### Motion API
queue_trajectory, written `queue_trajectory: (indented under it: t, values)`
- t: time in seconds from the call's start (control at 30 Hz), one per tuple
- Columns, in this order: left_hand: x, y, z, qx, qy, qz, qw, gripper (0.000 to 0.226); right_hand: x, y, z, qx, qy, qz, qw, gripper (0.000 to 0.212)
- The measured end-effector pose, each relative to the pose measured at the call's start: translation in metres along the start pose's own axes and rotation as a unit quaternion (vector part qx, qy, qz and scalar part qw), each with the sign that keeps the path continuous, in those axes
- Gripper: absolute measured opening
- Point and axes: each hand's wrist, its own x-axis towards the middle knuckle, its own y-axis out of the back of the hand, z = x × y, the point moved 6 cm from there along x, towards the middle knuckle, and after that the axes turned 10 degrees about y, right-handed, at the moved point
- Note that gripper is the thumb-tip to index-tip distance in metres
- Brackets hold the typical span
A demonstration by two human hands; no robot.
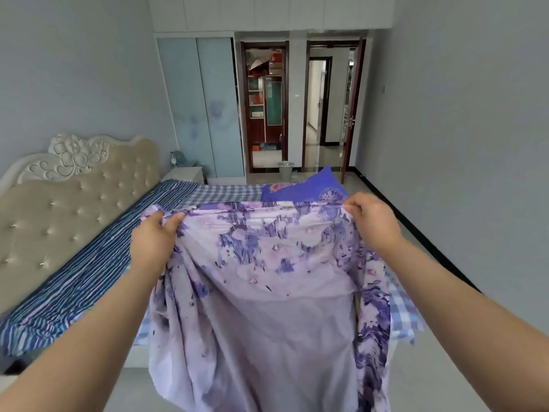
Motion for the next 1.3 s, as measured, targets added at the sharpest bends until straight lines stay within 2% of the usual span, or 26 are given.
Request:
queue_trajectory:
  t: [0.07, 0.13, 0.17, 0.23, 0.3, 0.37, 0.43, 0.5, 0.53, 0.63, 0.7, 0.77, 0.87, 0.93, 1.0, 1.07, 1.1, 1.13, 1.17, 1.2, 1.23, 1.27, 1.3]
  values:
    - [0.008, 0.028, 0.02, -0.049, -0.004, 0.067, 0.997, 0.042, -0.009, -0.029, 0.001, -0.054, 0.003, -0.115, 0.992, 0.024]
    - [0.01, 0.054, 0.049, -0.084, -0.043, 0.123, 0.988, 0.039, -0.026, -0.058, -0.005, -0.07, 0.022, -0.202, 0.977, 0.014]
    - [0.009, 0.065, 0.063, -0.092, -0.075, 0.15, 0.981, 0.036, -0.037, -0.071, -0.011, -0.052, 0.01, -0.24, 0.969, 0.024]
    - [0.003, 0.083, 0.086, -0.103, -0.136, 0.203, 0.964, 0.029, -0.054, -0.09, -0.019, 0.034, -0.038, -0.268, 0.962, 0.035]
    - [0.003, 0.086, 0.095, -0.076, -0.165, 0.197, 0.963, 0.033, -0.054, -0.086, -0.012, 0.084, -0.11, -0.24, 0.961, 0.03]
    - [0.013, 0.066, 0.089, 0.02, -0.168, 0.093, 0.981, 0.043, -0.042, -0.061, 0.008, 0.116, -0.195, -0.181, 0.957, 0.033]
    - [0.017, 0.029, 0.062, 0.101, -0.131, -0.081, 0.983, 0.045, -0.027, -0.025, 0.024, 0.181, -0.264, -0.098, 0.942, 0.035]
    - [0.006, -0.003, 0.024, 0.117, -0.078, -0.195, 0.971, 0.056, -0.007, 0.01, 0.02, 0.221, -0.261, -0.023, 0.94, 0.033]
    - [0.001, -0.011, 0.01, 0.087, -0.05, -0.21, 0.973, 0.061, 0.004, 0.023, 0.007, 0.228, -0.226, -0.001, 0.947, 0.032]
    - [0.004, -0.007, -0.007, -0.003, 0.001, -0.141, 0.99, 0.052, 0.029, 0.041, -0.038, 0.168, -0.095, 0.019, 0.981, 0.021]
    - [0.011, 0.011, -0.002, -0.037, 0.016, -0.089, 0.995, 0.042, 0.032, 0.038, -0.049, 0.127, -0.068, 0.002, 0.989, 0.018]
    - [0.016, 0.03, 0.007, -0.077, 0.014, -0.045, 0.996, 0.039, 0.029, 0.023, -0.044, 0.115, -0.081, -0.067, 0.988, 0.021]
    - [0.021, 0.056, 0.023, -0.098, -0.001, 0.018, 0.995, 0.035, 0.004, -0.014, -0.037, 0.056, -0.089, -0.216, 0.971, 0.027]
    - [0.026, 0.071, 0.038, -0.129, -0.015, 0.056, 0.99, 0.042, -0.014, -0.033, -0.035, 0.019, -0.092, -0.236, 0.967, 0.031]
    - [0.026, 0.086, 0.06, -0.172, -0.05, 0.104, 0.978, 0.048, -0.028, -0.043, -0.041, 0.057, -0.106, -0.166, 0.979, 0.029]
    - [0.019, 0.097, 0.082, -0.206, -0.096, 0.144, 0.963, 0.048, -0.042, -0.056, -0.04, 0.146, -0.168, -0.095, 0.97, 0.03]
    - [0.016, 0.1, 0.091, -0.214, -0.116, 0.151, 0.958, 0.048, -0.045, -0.063, -0.04, 0.192, -0.202, -0.101, 0.955, 0.031]
    - [0.014, 0.102, 0.099, -0.204, -0.127, 0.142, 0.96, 0.048, -0.047, -0.067, -0.042, 0.206, -0.213, -0.142, 0.945, 0.03]
    - [0.018, 0.098, 0.102, -0.165, -0.128, 0.112, 0.972, 0.049, -0.042, -0.063, -0.041, 0.195, -0.202, -0.172, 0.944, 0.028]
    - [0.023, 0.089, 0.101, -0.094, -0.12, 0.059, 0.987, 0.049, -0.03, -0.049, -0.036, 0.18, -0.188, -0.149, 0.954, 0.024]
    - [0.028, 0.075, 0.095, -0.011, -0.105, -0.009, 0.994, 0.049, -0.012, -0.022, -0.03, 0.176, -0.171, -0.05, 0.968, 0.022]
    - [0.031, 0.058, 0.083, 0.052, -0.089, -0.079, 0.992, 0.049, 0.002, 0.015, -0.03, 0.207, -0.15, 0.09, 0.963, 0.019]
    - [0.029, 0.042, 0.069, 0.083, -0.074, -0.137, 0.984, 0.05, 0.012, 0.051, -0.034, 0.239, -0.112, 0.223, 0.938, 0.016]
